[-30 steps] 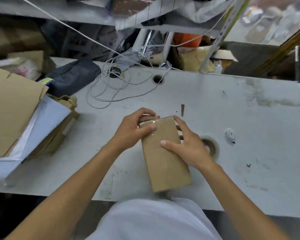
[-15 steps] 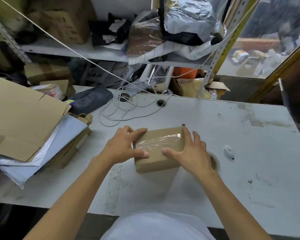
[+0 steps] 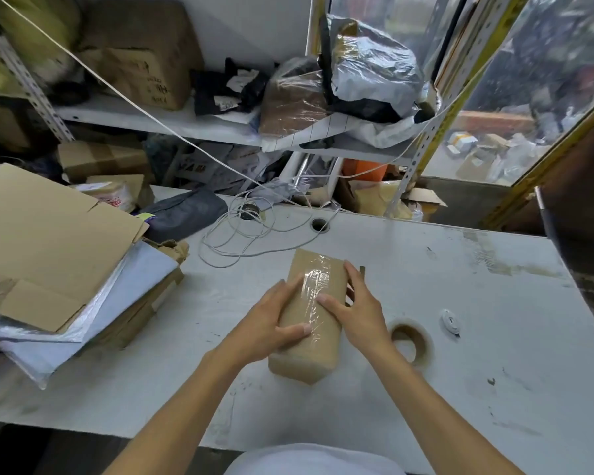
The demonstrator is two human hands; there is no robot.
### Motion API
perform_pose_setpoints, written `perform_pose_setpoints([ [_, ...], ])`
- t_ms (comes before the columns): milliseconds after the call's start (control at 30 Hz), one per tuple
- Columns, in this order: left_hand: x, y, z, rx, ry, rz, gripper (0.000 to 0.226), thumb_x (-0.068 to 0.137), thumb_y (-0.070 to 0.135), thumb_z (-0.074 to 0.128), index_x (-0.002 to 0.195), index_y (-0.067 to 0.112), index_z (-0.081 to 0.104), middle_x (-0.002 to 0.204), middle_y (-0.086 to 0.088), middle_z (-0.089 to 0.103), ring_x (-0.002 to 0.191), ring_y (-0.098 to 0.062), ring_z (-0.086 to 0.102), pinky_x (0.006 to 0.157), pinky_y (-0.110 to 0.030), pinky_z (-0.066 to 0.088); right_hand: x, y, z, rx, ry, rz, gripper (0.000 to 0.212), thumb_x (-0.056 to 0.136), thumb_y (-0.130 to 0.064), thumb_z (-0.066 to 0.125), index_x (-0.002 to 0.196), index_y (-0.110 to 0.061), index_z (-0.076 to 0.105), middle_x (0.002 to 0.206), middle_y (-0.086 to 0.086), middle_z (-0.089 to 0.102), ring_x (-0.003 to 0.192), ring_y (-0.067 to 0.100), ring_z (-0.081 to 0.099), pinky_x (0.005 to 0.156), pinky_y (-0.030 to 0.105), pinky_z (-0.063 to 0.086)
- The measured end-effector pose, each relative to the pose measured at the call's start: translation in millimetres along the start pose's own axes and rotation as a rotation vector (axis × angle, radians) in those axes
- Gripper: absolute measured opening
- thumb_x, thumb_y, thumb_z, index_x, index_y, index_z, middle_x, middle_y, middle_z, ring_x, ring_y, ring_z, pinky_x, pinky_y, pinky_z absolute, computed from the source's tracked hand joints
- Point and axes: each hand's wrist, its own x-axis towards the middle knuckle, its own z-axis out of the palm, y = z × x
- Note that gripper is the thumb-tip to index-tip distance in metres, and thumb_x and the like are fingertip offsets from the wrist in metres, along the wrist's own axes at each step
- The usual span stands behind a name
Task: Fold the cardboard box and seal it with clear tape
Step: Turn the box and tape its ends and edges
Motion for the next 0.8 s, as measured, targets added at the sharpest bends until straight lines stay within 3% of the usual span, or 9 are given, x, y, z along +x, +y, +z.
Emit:
perform_pose_setpoints([
  [67, 2, 3, 6, -0.029, -0.025, 0.008, 0.084, 0.077, 0.06, 0.067, 0.141, 0.07, 0.014, 0.159, 0.011, 0.026, 0.135, -0.014, 0.041, 0.112, -0.04, 0.04, 0, 2, -2, -0.013, 0.041, -0.014, 0.068, 0.083, -0.032, 0.077, 0.142, -0.04, 0.044, 0.123, -0.019, 0.06, 0.103, -0.013, 0.058, 0.081, 0.006, 0.044],
  [200, 3, 6, 24, -0.041, 0.05, -0.016, 0.084, 0.075, 0.066, 0.062, 0.141, 0.071, 0.011, 0.161, 0.008, 0.024, 0.14, -0.017, 0.037, 0.113, -0.045, 0.039, -13, 19, -28, 0.029, 0.092, 0.045, 0.037, 0.093, -0.022, 0.067, 0.13, -0.024, 0.06, 0.106, -0.006, 0.075, 0.094, 0.001, 0.07, 0.081, 0.027, 0.059],
  [300, 5, 10, 26, -0.029, 0.058, -0.018, 0.086, 0.073, 0.068, 0.061, 0.143, 0.068, 0.012, 0.161, 0.008, 0.026, 0.143, -0.018, 0.035, 0.114, -0.046, 0.036, -26, 46, -60, -0.13, 0.145, 0.083, 0.025, 0.094, -0.027, 0.065, 0.119, -0.022, 0.068, 0.097, -0.009, 0.075, 0.09, 0.003, 0.069, 0.083, 0.022, 0.054],
  [400, 5, 12, 27, -0.02, 0.086, 0.006, 0.084, 0.079, 0.055, 0.067, 0.148, 0.06, 0.018, 0.155, 0.009, 0.033, 0.135, -0.013, 0.041, 0.111, -0.034, 0.037, -29, 75, -93, -0.153, 0.233, 0.142, 0.013, 0.096, -0.025, 0.06, 0.102, -0.025, 0.071, 0.094, -0.009, 0.074, 0.096, 0.013, 0.069, 0.085, 0.03, 0.052],
  [500, 8, 17, 27, 0.038, 0.071, -0.003, 0.085, 0.084, 0.038, 0.071, 0.15, 0.055, 0.019, 0.152, 0.01, 0.035, 0.126, -0.008, 0.043, 0.1, -0.024, 0.035, -29, 96, -119, -0.194, 0.304, 0.192, 0.021, 0.097, -0.021, 0.054, 0.085, -0.028, 0.069, 0.09, -0.005, 0.074, 0.096, 0.021, 0.067, 0.082, 0.035, 0.05],
  [633, 25, 35, 17, 0.146, -0.035, -0.083, 0.1, 0.066, 0.043, 0.068, 0.15, 0.057, 0.017, 0.146, 0.005, 0.043, 0.12, -0.015, 0.052, 0.097, -0.027, 0.042, -31, 121, -135, -0.177, 0.322, 0.202, 0.029, 0.095, -0.02, 0.052, 0.073, -0.034, 0.065, 0.08, -0.014, 0.074, 0.091, 0.021, 0.069, 0.087, 0.048, 0.054],
  [700, 32, 44, 13, 0.17, -0.09, -0.113, 0.102, 0.072, 0.035, 0.073, 0.151, 0.055, 0.013, 0.141, 0.007, 0.044, 0.117, -0.018, 0.054, 0.096, -0.029, 0.044, -34, 129, -138, -0.193, 0.299, 0.183, 0.027, 0.094, -0.018, 0.055, 0.074, -0.033, 0.064, 0.08, -0.01, 0.073, 0.09, 0.022, 0.069, 0.084, 0.042, 0.055],
  [800, 34, 47, 15, 0.161, -0.091, -0.107, 0.1, 0.083, 0.017, 0.073, 0.154, 0.05, 0.011, 0.139, 0.012, 0.041, 0.116, -0.017, 0.053, 0.088, -0.023, 0.04, -37, 140, -141, -0.269, 0.24, 0.152, 0.011, 0.093, -0.015, 0.061, 0.094, -0.021, 0.07, 0.091, -0.003, 0.072, 0.095, 0.019, 0.067, 0.071, 0.02, 0.046],
])
